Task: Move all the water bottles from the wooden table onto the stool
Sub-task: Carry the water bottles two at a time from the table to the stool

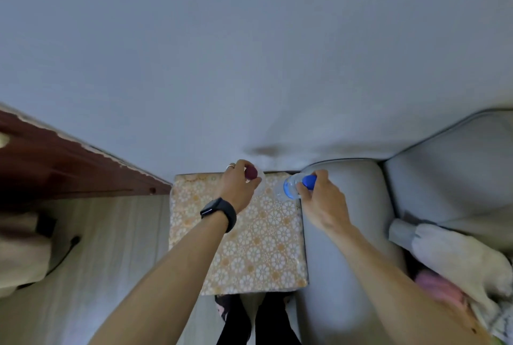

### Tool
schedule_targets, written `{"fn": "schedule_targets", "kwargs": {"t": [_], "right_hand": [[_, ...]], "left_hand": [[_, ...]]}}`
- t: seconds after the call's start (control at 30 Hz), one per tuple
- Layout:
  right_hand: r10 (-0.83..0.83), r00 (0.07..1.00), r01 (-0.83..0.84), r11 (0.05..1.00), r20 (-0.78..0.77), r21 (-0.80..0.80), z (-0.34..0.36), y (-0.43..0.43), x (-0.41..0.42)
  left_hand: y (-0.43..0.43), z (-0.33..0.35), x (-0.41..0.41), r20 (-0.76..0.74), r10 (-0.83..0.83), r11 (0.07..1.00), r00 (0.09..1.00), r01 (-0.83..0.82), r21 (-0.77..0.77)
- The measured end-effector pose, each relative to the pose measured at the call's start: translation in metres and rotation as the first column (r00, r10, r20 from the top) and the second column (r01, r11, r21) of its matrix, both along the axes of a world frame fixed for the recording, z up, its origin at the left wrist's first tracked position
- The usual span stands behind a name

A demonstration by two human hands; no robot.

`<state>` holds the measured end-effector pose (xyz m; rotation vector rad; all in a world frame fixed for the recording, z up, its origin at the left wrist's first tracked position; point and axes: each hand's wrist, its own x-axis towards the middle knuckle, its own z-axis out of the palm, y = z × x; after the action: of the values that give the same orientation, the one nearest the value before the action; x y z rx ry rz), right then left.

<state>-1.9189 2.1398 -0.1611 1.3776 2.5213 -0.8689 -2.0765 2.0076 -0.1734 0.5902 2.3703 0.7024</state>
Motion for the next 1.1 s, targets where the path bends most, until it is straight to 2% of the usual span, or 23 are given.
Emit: {"fn": "schedule_targets", "kwargs": {"t": [0.2, 0.4, 0.5, 0.57, 0.67, 0.83, 1.0, 1.1], "right_hand": [[0.102, 0.994, -0.101, 0.994, -0.033, 0.032, -0.035, 0.015, -0.017], [0.182, 0.972, -0.18, 0.983, -0.15, 0.029, -0.045, 0.024, -0.025], [0.142, 0.972, -0.151, 0.988, -0.185, -0.034, -0.052, 0.024, -0.027], [0.123, 0.977, -0.144, 0.982, -0.173, -0.119, -0.059, 0.024, -0.026], [0.141, 0.983, -0.158, 0.977, -0.121, -0.147, -0.07, 0.026, -0.025], [0.124, 0.978, -0.153, 0.973, -0.167, -0.172, -0.078, 0.024, -0.03], [-0.063, 0.958, -0.03, 0.948, -0.279, -0.317, -0.08, 0.02, -0.033], [-0.041, 0.966, -0.039, 0.953, -0.256, -0.301, -0.081, 0.023, -0.037]], "left_hand": [[0.019, -0.038, 0.004, 0.001, -0.027, 0.999, 1.0, 0.027, 0.046], [0.032, -0.05, -0.001, -0.021, -0.082, 0.994, 0.996, 0.083, 0.076], [0.036, -0.053, -0.002, -0.039, -0.043, 0.996, 0.998, 0.046, 0.082], [0.035, -0.055, 0.001, 0.016, 0.015, 0.995, 1.0, -0.016, 0.096], [0.032, -0.063, 0.004, 0.066, 0.076, 0.995, 0.995, -0.08, 0.064], [0.029, -0.078, 0.008, 0.047, 0.048, 0.996, 0.998, -0.052, 0.071], [0.027, -0.086, 0.007, 0.046, 0.048, 0.995, 0.998, -0.051, 0.08], [0.027, -0.086, 0.007, 0.023, 0.032, 0.996, 0.999, -0.034, 0.083]]}}
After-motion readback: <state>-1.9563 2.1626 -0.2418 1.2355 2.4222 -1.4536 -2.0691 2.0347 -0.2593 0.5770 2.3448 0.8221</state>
